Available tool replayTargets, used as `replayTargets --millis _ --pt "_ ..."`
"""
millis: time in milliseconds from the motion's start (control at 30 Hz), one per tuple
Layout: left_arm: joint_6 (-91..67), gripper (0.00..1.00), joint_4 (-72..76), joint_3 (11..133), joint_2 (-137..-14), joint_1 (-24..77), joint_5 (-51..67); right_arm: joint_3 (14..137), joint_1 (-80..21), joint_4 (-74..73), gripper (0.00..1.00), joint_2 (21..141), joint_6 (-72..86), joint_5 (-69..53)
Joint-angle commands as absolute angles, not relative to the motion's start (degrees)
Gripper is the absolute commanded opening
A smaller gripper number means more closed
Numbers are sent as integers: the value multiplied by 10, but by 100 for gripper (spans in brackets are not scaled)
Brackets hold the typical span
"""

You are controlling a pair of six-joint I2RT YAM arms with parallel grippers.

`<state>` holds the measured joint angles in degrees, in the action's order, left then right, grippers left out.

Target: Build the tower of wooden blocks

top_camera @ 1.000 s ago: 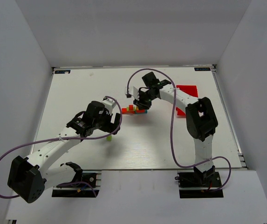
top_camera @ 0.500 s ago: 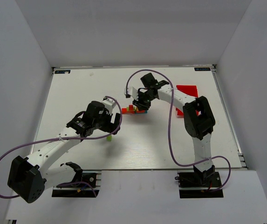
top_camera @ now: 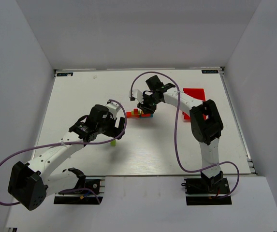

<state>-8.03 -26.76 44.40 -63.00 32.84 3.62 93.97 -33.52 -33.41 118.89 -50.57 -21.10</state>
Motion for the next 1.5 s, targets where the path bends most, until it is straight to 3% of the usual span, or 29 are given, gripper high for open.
replayTargets --millis 0,267,533,833,1000,1033,1067,1467 --pt "-85 100 -266 464 -614 327 37 957 -337 -321 14 1187 -497 -212" --pt "-85 100 -266 464 -614 327 37 954 -337 -318 25 1188 -499 -209" --pt "-85 100 -266 464 -614 327 37 941 -338 -310 42 1187 -503 -206" --pt "-85 100 -266 464 -614 327 37 937 -338 -305 50 1184 -504 -203" --pt "-85 100 -266 464 -614 327 37 932 -340 -310 68 1172 -511 -214" --pt "-85 100 -266 464 -614 327 37 931 -340 -311 76 1159 -514 -216" --pt "-85 100 -266 464 -614 327 37 925 -340 -312 91 1154 -514 -217" --pt "-80 100 -266 464 -614 327 37 874 -338 -319 91 987 -538 -240"
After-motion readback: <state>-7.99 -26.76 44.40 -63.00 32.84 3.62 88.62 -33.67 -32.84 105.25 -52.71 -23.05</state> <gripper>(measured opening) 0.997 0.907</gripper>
